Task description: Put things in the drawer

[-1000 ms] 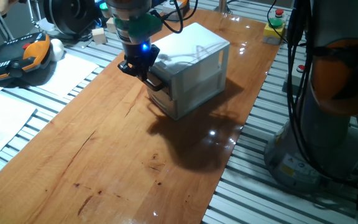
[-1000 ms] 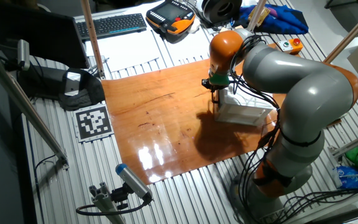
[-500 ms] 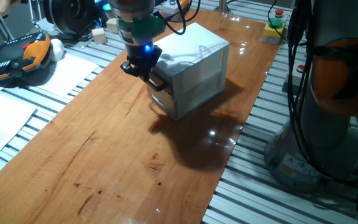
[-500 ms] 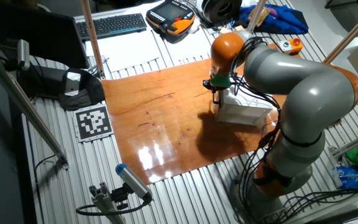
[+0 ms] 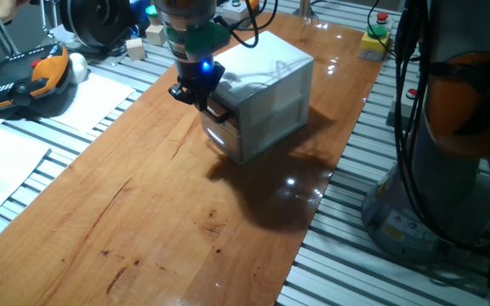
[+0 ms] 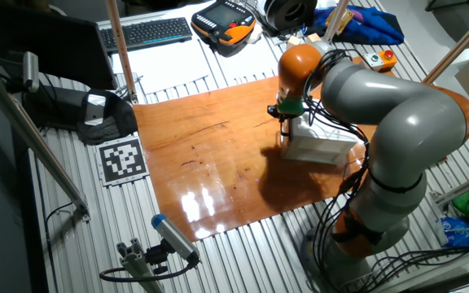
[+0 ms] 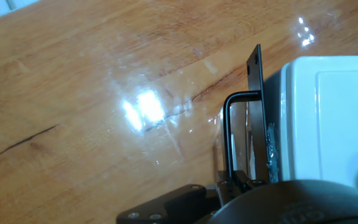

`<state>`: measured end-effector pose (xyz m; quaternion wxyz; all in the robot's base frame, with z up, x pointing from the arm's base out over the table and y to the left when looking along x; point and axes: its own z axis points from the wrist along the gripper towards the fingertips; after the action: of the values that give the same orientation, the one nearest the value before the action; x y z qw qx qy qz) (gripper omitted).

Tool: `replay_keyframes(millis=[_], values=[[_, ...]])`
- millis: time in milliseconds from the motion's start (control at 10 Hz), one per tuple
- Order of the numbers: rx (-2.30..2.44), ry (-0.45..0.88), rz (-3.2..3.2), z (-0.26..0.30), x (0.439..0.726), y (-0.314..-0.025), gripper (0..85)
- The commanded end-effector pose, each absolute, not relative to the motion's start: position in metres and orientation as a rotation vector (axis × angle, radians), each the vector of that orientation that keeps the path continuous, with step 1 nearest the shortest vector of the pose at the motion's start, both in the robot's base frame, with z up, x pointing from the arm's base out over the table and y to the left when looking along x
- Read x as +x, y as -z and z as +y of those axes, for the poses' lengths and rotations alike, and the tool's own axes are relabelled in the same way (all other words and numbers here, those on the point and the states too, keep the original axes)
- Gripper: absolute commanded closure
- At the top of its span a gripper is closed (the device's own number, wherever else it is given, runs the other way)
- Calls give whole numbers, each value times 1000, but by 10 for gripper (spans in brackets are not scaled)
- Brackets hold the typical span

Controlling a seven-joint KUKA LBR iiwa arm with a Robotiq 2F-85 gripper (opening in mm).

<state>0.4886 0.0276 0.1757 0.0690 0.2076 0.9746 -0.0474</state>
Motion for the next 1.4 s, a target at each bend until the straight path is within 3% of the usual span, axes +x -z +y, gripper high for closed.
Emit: replay_keyframes(millis=[0,200,400,500,600,1300], values=[[619,143,2935,27,488,-175,850],[621,142,2926,27,488,-175,850],[630,150,2916,27,488,-175,510],[630,158,2911,27,487,-175,510],[636,159,2902,27,487,-176,340],[656,192,2900,46,493,-192,340]])
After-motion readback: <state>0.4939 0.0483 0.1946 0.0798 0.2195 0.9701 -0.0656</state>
